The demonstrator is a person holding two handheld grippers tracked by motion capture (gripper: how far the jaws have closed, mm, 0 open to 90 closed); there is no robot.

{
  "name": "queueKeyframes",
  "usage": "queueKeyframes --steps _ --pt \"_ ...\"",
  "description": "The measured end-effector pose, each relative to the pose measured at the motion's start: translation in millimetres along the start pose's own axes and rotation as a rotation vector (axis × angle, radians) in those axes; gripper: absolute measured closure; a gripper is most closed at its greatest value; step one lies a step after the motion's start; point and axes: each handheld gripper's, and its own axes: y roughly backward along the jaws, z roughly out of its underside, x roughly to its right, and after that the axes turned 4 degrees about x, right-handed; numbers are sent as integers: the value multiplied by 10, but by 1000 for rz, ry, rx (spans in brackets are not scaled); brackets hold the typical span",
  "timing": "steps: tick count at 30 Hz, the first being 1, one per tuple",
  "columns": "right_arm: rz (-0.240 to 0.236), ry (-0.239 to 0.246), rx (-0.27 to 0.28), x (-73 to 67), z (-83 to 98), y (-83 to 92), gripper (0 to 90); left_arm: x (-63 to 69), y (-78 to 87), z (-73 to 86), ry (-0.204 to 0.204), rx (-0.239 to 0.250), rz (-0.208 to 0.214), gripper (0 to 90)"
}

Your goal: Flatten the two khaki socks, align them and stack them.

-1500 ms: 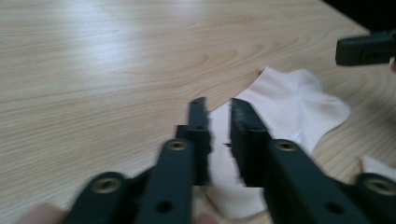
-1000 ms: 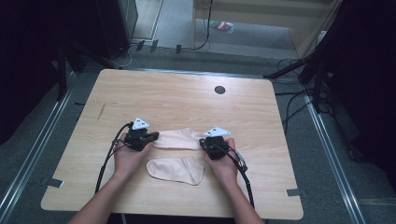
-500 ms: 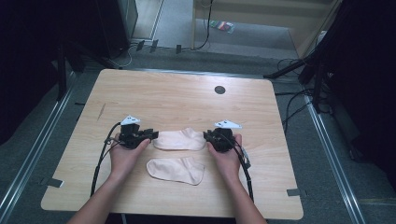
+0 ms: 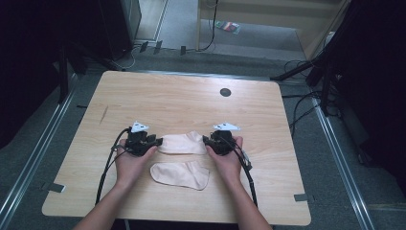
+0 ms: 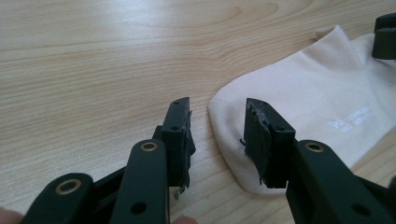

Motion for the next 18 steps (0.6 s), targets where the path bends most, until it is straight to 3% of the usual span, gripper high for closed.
queueKeyframes --steps 4,8,11,18 --pt "16 38 -4 -38 14 -16 674 15 1 10 -11 4 -13 661" --pt "26 75 -6 -71 30 -8 799 45 1 25 -50 -3 -9 816" --pt "21 73 -5 -96 41 -2 851 63 1 28 -63 -2 -1 891" --pt "1 28 2 -74 8 60 863 63 97 -12 -55 32 26 900"
